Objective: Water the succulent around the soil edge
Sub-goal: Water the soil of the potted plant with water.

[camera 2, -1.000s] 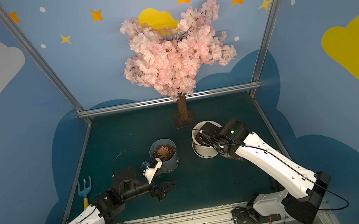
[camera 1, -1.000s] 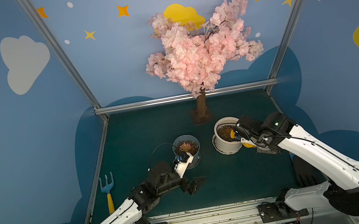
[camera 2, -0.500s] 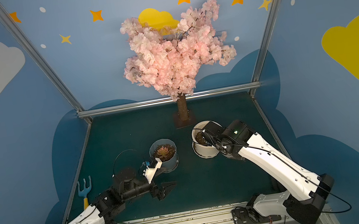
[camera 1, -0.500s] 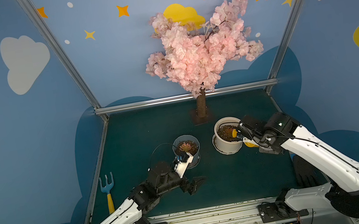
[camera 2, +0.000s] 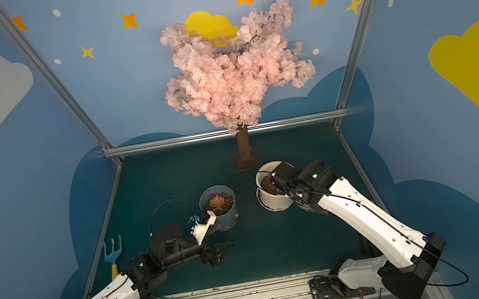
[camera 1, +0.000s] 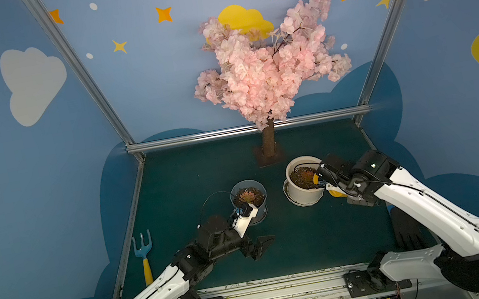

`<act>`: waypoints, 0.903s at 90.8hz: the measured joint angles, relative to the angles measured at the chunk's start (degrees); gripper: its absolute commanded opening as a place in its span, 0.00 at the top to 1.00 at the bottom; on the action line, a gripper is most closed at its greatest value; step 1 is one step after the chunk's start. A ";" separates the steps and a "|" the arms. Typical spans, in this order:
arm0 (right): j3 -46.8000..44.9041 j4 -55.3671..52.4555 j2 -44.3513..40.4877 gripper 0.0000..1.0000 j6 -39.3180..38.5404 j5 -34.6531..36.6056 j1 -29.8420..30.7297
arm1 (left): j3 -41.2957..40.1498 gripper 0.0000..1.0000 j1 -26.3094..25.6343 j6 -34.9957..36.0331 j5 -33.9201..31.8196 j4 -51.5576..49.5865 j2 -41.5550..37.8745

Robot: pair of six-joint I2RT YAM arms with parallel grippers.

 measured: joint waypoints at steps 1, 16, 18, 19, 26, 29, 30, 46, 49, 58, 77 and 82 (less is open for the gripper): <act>0.00 0.00 -0.02 1.00 0.00 0.02 -0.02 | 0.00 0.00 0.00 0.00 0.00 0.00 0.00; -0.13 0.00 -0.04 1.00 0.00 0.48 -0.46 | 0.00 0.00 0.00 0.00 0.00 0.00 0.00; -0.13 0.00 -0.04 1.00 0.00 0.50 -0.50 | 0.00 0.00 0.00 0.00 0.00 0.00 0.00; -0.15 0.00 -0.04 1.00 0.00 0.52 -0.52 | 0.00 0.00 0.00 0.00 0.00 0.00 0.00; -0.15 0.00 -0.04 1.00 0.00 0.70 -0.63 | 0.00 0.00 0.00 0.00 0.00 0.00 0.00; -0.15 0.00 -0.04 1.00 0.00 0.76 -0.70 | 0.00 0.00 0.00 0.00 0.00 0.00 0.00; -0.15 0.00 -0.04 1.00 0.00 0.76 -0.74 | 0.00 0.00 0.00 0.00 0.00 0.00 0.00; -0.26 0.00 -0.04 1.00 0.00 1.11 -1.18 | 0.00 0.00 0.00 0.00 0.00 0.00 -0.09; -0.26 0.00 -0.04 1.00 -0.02 1.11 -1.27 | 0.00 0.00 0.00 0.00 0.00 0.00 -0.11; -0.31 0.00 -0.04 1.00 0.00 1.16 -1.51 | 0.00 0.00 0.00 0.00 0.00 0.00 -0.11; -0.42 0.00 -0.04 1.00 0.00 1.55 -1.88 | 0.00 0.00 0.00 -0.02 0.00 0.02 -0.11; -0.44 0.00 -0.04 1.00 0.00 1.57 -1.99 | 0.00 0.00 0.00 -0.02 0.00 0.02 -0.11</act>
